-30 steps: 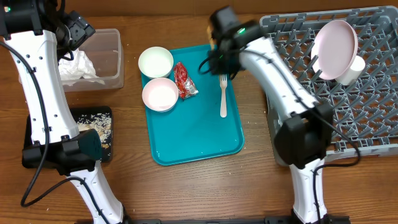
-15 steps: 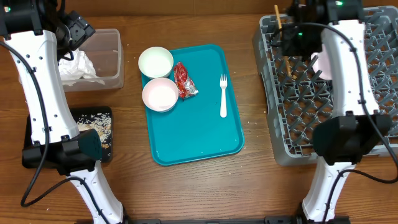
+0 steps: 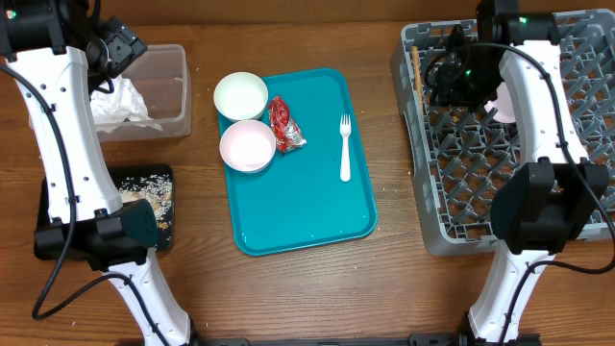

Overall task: Sort waste into correct bins and load items into the dishwasher rack
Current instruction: 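Carry the chopstick right and drop it into the rack, then reach the right gripper back to the white fork and grasp it, then carry the fork right and place it in the rack, then reach the right gripper to the pink bowl and grasp its rim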

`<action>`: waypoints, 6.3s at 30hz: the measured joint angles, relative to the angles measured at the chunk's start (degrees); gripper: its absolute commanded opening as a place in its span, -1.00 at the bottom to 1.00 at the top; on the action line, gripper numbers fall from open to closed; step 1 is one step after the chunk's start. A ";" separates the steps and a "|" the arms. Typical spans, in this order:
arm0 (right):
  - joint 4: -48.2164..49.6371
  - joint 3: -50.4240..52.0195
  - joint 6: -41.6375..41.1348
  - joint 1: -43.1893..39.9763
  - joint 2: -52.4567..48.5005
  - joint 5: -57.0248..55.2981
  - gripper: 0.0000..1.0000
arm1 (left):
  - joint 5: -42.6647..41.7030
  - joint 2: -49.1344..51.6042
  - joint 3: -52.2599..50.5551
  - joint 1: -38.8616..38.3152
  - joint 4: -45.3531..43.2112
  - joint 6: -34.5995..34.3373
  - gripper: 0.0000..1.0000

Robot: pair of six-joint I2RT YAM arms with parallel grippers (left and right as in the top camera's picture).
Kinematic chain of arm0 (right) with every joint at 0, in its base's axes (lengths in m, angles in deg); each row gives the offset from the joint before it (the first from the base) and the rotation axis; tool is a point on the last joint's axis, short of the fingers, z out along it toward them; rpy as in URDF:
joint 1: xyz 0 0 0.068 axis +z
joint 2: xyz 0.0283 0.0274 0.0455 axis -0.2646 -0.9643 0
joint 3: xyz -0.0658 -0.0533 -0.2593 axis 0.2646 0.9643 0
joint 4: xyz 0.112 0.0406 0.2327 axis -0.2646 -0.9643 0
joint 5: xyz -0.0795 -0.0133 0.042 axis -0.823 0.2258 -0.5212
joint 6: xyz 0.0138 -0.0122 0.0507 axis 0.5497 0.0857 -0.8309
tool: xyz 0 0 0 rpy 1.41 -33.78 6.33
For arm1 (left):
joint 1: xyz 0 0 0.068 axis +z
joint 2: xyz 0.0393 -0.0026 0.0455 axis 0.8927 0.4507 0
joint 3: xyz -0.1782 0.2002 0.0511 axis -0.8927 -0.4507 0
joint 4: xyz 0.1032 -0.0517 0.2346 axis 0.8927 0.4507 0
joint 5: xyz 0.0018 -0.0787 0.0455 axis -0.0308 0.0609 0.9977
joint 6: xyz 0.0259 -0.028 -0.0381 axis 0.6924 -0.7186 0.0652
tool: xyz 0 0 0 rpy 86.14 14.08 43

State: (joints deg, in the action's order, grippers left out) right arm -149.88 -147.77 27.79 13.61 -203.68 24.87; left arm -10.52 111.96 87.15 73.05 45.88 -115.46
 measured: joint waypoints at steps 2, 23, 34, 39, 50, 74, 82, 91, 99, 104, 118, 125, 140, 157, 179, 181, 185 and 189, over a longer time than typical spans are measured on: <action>-0.31 0.00 -0.70 0.00 0.00 0.09 -0.11 | 0.00 0.00 0.00 0.00 0.02 0.00 1.00; 1.51 -4.33 -10.95 18.93 0.68 12.46 1.00 | 0.00 0.00 0.00 0.00 0.02 0.00 1.00; 7.04 -0.44 -29.90 30.69 -2.49 -7.02 0.70 | 0.00 0.00 0.00 0.00 0.02 0.00 1.00; 8.26 1.75 -33.44 30.60 -8.46 -11.30 0.64 | 0.00 0.00 0.00 0.00 0.02 0.00 1.00; 8.98 2.67 -34.71 30.29 -12.02 -12.59 0.50 | 0.00 0.00 0.00 0.00 0.02 0.00 1.00; 13.64 9.29 -36.20 30.16 -11.89 -11.93 -0.92 | 0.00 0.00 0.00 0.00 0.02 0.00 1.00; 5.31 3.32 -36.15 29.88 -12.02 -9.86 -0.92 | 0.00 0.00 0.00 0.00 0.02 0.00 1.00; -6.56 -15.65 -30.49 23.76 -11.21 -8.90 -0.92 | 0.00 0.00 0.00 0.00 0.02 0.00 1.00; -10.29 -25.64 -19.02 9.53 -7.65 -8.96 -0.92 | 0.00 0.00 0.00 0.00 0.02 0.00 1.00; -10.27 -25.83 -12.61 1.38 -7.39 -9.11 -0.91 | 0.00 0.00 0.00 0.00 0.02 0.00 1.00; -5.97 -22.29 -2.49 -0.09 -7.39 -4.35 -0.09 | 0.00 0.00 0.00 0.00 0.02 0.00 1.00; -6.38 -21.84 -1.92 0.02 -7.43 -2.82 0.06 | 0.00 0.00 0.00 0.00 0.02 0.00 1.00; -5.16 -21.84 -4.81 5.92 -7.43 18.08 1.00 | 0.00 0.00 0.00 0.00 0.02 0.00 1.00; 12.39 -6.43 -26.73 34.71 -7.50 -3.21 0.95 | 0.00 0.00 0.00 0.00 0.02 0.00 1.00; 24.13 5.81 -41.92 42.12 -7.50 -1.42 0.15 | 0.00 0.00 0.00 0.00 0.02 0.00 1.00; 25.05 7.30 -43.98 42.25 -7.50 -1.49 0.14 | 0.00 0.00 0.00 0.00 0.02 0.00 1.00; 27.39 10.03 -48.02 42.27 -7.50 -1.68 0.12 | 0.00 0.00 0.00 0.00 0.02 0.00 1.00; 28.92 12.28 -50.62 42.27 -7.50 -1.68 -0.01 | 0.00 0.00 0.00 0.00 0.02 0.00 1.00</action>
State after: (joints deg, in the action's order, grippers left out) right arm -120.96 -135.48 -22.83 55.88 -211.18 23.19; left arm -10.52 111.96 87.15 73.05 45.91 -115.46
